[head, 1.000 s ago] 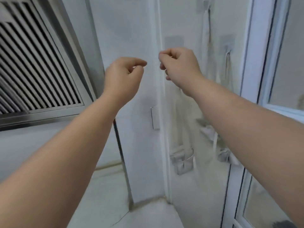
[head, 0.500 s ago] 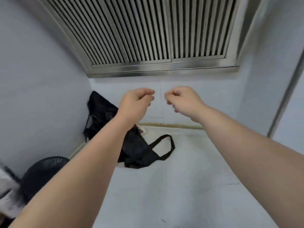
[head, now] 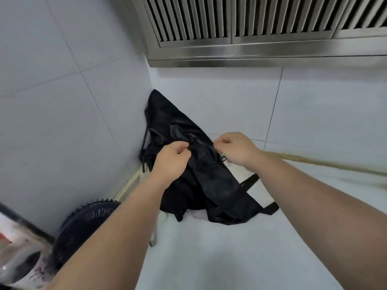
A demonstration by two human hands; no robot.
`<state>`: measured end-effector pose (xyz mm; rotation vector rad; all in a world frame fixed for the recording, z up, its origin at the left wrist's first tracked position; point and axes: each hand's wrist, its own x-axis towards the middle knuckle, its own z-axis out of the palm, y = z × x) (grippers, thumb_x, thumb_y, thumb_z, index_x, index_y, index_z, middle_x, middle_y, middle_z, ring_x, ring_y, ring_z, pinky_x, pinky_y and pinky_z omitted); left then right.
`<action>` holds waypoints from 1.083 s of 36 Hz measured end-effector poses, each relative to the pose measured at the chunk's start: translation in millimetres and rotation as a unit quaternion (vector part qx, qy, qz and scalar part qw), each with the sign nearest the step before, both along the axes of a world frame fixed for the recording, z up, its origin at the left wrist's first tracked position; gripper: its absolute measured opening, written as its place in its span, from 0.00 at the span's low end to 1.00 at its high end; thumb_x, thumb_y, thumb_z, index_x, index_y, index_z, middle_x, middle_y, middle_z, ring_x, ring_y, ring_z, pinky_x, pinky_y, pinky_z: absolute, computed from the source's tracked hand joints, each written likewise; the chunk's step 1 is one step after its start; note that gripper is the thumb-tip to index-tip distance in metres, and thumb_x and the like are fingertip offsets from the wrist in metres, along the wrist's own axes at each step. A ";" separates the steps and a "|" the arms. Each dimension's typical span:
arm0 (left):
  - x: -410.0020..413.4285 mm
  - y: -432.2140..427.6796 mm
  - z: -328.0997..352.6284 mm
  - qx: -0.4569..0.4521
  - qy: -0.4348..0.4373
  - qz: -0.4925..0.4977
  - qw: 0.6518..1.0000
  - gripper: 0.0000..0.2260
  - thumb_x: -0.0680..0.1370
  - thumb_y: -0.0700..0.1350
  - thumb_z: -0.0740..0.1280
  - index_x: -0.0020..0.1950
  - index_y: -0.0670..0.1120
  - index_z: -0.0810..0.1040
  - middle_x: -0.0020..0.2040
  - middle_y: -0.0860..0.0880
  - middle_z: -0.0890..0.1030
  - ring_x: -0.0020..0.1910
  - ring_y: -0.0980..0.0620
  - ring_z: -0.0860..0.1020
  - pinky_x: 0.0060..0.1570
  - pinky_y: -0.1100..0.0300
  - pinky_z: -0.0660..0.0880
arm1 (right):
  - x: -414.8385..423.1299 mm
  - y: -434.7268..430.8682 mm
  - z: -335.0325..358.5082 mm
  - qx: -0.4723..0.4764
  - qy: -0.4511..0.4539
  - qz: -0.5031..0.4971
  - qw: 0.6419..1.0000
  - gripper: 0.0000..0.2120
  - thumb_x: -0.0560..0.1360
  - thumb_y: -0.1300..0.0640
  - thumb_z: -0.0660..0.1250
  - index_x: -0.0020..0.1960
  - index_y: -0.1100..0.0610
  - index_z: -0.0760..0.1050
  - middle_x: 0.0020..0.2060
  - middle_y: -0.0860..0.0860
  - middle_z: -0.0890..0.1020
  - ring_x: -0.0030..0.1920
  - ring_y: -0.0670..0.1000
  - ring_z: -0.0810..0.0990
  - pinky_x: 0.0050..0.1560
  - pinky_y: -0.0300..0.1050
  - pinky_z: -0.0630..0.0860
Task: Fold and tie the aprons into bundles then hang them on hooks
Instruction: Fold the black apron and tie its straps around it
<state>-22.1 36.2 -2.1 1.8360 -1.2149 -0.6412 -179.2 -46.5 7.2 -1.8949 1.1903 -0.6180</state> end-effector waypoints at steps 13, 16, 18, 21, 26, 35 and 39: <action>8.9 -100.7 -100.8 0.233 -0.015 -0.064 0.970 0.26 0.79 0.56 0.62 0.75 0.64 0.57 0.79 0.47 0.40 0.77 0.41 0.49 0.74 0.50 0.55 | -5.8 -58.3 -103.4 0.119 0.025 -0.077 0.990 0.05 0.77 0.57 0.63 0.50 0.52 0.77 0.41 0.48 0.78 0.38 0.48 0.74 0.43 0.41 0.70; 15.4 -111.4 -113.5 0.290 0.031 -0.050 0.955 0.30 0.79 0.58 0.62 0.78 0.57 0.54 0.79 0.45 0.45 0.75 0.41 0.55 0.74 0.51 0.56 | -7.5 -65.7 -103.4 0.116 0.025 -0.092 0.989 0.04 0.77 0.57 0.63 0.51 0.52 0.76 0.38 0.44 0.75 0.36 0.44 0.72 0.42 0.39 0.69; 16.7 -117.5 -120.0 0.283 0.084 -0.034 0.955 0.25 0.79 0.54 0.62 0.75 0.48 0.64 0.75 0.45 0.62 0.68 0.44 0.68 0.69 0.54 0.65 | -6.9 -68.6 -103.8 0.112 0.027 -0.089 0.989 0.06 0.77 0.57 0.62 0.52 0.54 0.76 0.37 0.44 0.75 0.35 0.43 0.72 0.37 0.37 0.68; 7.7 -118.5 -114.6 0.190 0.188 0.022 0.963 0.11 0.81 0.46 0.62 0.59 0.43 0.78 0.60 0.48 0.78 0.53 0.51 0.76 0.54 0.59 0.71 | -6.2 -65.2 -103.3 0.127 0.015 -0.069 0.989 0.17 0.77 0.54 0.65 0.64 0.56 0.73 0.50 0.48 0.78 0.44 0.47 0.75 0.42 0.36 0.69; -16.0 -100.7 -72.5 0.092 0.391 -0.078 0.913 0.13 0.81 0.49 0.61 0.59 0.44 0.79 0.54 0.53 0.83 0.57 0.52 0.77 0.57 0.59 0.73 | -10.5 -47.7 -97.9 0.156 -0.055 0.025 0.986 0.45 0.71 0.49 0.73 0.77 0.50 0.49 0.66 0.40 0.62 0.68 0.40 0.60 0.63 0.36 0.62; -35.9 -46.6 -34.5 -0.031 0.102 -0.038 0.994 0.12 0.77 0.48 0.68 0.61 0.53 0.78 0.63 0.53 0.77 0.64 0.55 0.73 0.66 0.58 0.69 | -43.8 -23.8 -53.5 0.059 -0.148 -0.168 0.973 0.11 0.75 0.64 0.57 0.50 0.56 0.76 0.46 0.53 0.80 0.45 0.53 0.77 0.46 0.46 0.73; -45.9 -15.6 -37.5 -0.017 -0.161 0.025 0.986 0.40 0.71 0.56 0.72 0.77 0.56 0.55 0.78 0.48 0.51 0.76 0.45 0.51 0.74 0.50 0.53 | -79.3 -0.8 -28.0 0.127 -0.302 -0.256 0.909 0.09 0.70 0.68 0.55 0.39 0.59 0.73 0.38 0.56 0.75 0.40 0.53 0.72 0.38 0.45 0.67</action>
